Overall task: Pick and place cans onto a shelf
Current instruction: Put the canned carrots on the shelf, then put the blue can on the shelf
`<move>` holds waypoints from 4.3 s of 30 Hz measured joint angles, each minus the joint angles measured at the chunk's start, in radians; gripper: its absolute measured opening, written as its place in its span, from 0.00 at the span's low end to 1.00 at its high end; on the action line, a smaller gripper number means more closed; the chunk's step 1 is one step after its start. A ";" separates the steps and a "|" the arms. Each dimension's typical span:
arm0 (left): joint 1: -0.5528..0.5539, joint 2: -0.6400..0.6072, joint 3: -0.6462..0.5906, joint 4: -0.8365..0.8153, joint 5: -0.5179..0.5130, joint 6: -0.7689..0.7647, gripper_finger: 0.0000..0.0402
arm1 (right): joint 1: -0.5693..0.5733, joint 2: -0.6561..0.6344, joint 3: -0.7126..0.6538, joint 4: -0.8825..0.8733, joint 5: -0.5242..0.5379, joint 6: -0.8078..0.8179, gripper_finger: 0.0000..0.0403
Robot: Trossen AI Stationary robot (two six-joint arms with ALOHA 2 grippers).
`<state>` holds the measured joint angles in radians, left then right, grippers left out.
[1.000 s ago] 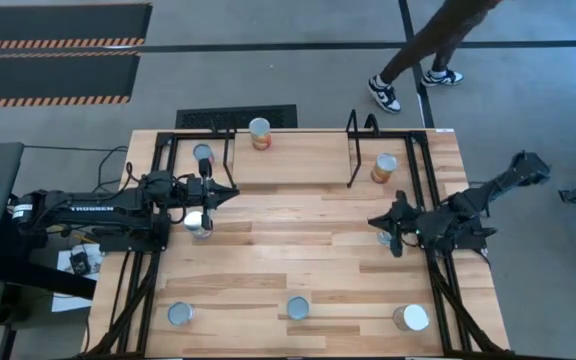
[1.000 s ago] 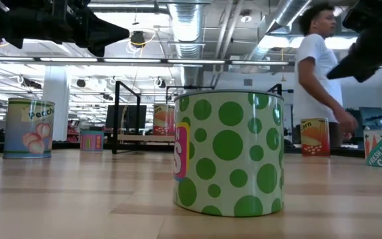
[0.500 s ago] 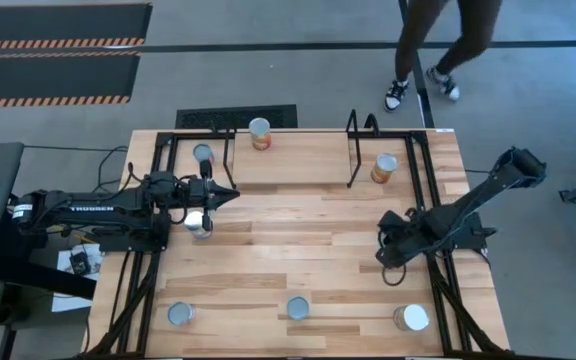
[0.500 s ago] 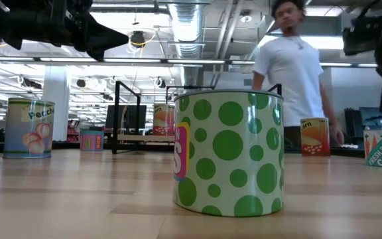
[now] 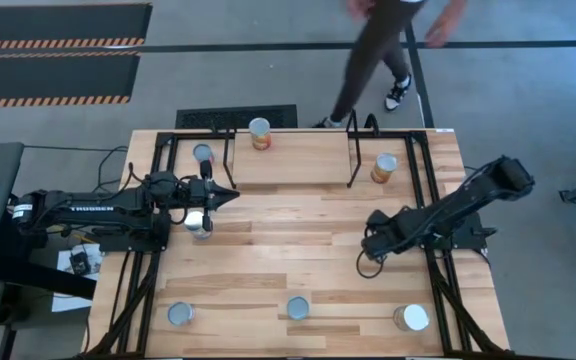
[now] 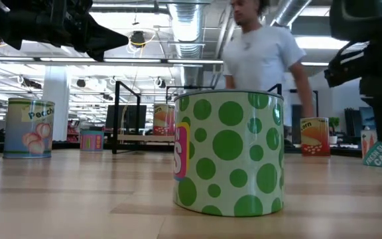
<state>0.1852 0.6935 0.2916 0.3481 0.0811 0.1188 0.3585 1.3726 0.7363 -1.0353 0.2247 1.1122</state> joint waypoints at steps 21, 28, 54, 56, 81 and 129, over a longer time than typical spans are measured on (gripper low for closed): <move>0.001 0.000 0.000 0.010 -0.029 -0.008 0.02 | -0.322 0.149 0.545 0.358 -0.018 -0.844 0.04; 0.002 0.000 0.000 0.000 -0.052 -0.003 0.02 | -0.542 0.429 0.868 0.357 -0.111 -1.256 0.05; -0.002 0.000 0.000 -0.076 -0.062 -0.049 0.02 | -0.801 0.919 1.352 0.155 -0.040 -1.641 0.08; -0.002 0.000 0.000 -0.075 -0.062 -0.049 0.02 | -0.802 0.923 1.352 0.158 -0.033 -1.644 0.08; -0.002 0.000 0.000 -0.108 -0.062 -0.053 0.02 | -0.761 0.844 1.351 0.178 0.118 -1.635 0.32; 0.113 0.008 0.295 -0.698 -0.163 -0.003 0.00 | -0.278 -0.127 -0.148 1.642 0.059 -1.361 0.01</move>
<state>0.2978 0.7020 0.5865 -0.3499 -0.0818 0.1154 0.0807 1.2458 0.5880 0.6067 0.2840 -0.2487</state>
